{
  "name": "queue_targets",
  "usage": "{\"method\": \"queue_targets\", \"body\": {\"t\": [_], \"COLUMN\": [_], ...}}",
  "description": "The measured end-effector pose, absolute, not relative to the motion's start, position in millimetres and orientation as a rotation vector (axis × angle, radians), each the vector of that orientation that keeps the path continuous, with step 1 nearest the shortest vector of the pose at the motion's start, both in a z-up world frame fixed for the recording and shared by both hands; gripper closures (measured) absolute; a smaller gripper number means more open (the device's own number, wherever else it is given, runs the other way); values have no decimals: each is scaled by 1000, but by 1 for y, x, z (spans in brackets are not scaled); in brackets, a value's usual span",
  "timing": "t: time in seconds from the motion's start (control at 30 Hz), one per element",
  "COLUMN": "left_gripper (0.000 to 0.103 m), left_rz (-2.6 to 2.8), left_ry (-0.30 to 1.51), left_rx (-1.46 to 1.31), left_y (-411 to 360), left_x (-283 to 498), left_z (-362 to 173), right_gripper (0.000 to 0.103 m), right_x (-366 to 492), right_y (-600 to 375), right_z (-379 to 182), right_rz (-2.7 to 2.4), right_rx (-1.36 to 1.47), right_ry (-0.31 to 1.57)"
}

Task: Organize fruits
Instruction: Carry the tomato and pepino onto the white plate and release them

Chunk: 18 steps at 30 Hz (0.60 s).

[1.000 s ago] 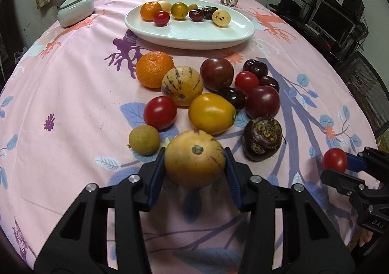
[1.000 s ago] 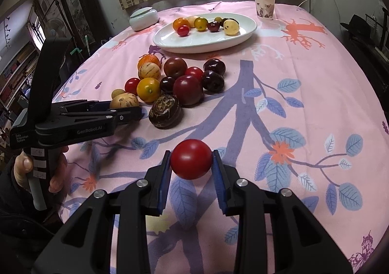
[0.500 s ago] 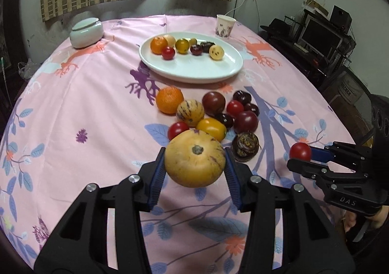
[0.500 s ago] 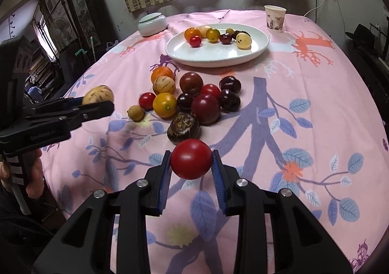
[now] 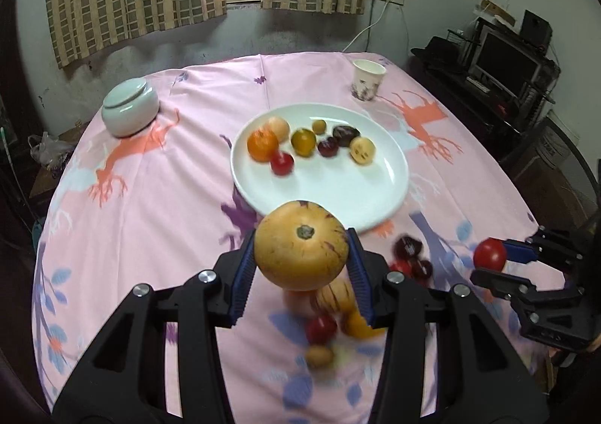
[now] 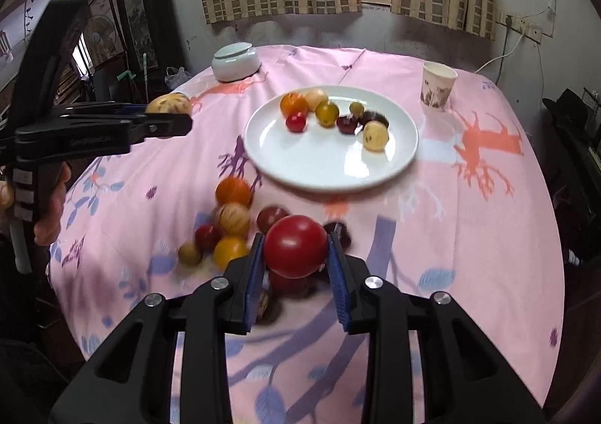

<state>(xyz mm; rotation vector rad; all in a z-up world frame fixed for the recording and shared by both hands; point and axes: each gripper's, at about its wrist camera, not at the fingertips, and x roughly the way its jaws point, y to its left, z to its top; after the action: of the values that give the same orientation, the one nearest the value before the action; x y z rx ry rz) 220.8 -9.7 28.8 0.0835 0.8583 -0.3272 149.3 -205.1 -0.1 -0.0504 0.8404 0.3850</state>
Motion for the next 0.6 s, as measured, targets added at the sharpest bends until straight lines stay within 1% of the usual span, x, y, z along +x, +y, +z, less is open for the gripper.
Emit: {"method": "queue_targets", "body": {"t": [0.13, 0.33, 0.6], "left_gripper": [56, 56, 56], "left_rz": [-284, -222, -194], "left_ry": [874, 963, 1044], "left_rx": [124, 114, 110], "left_y": [-27, -36, -37], "left_x": [280, 351, 393], "left_z": [21, -20, -57], "right_gripper": [70, 70, 70], "right_x": [206, 284, 352], "right_y": [-207, -190, -177], "right_z": [4, -16, -68], "right_rz": [369, 409, 349], "right_rx": [-70, -68, -142], "right_ry": [819, 869, 974]}}
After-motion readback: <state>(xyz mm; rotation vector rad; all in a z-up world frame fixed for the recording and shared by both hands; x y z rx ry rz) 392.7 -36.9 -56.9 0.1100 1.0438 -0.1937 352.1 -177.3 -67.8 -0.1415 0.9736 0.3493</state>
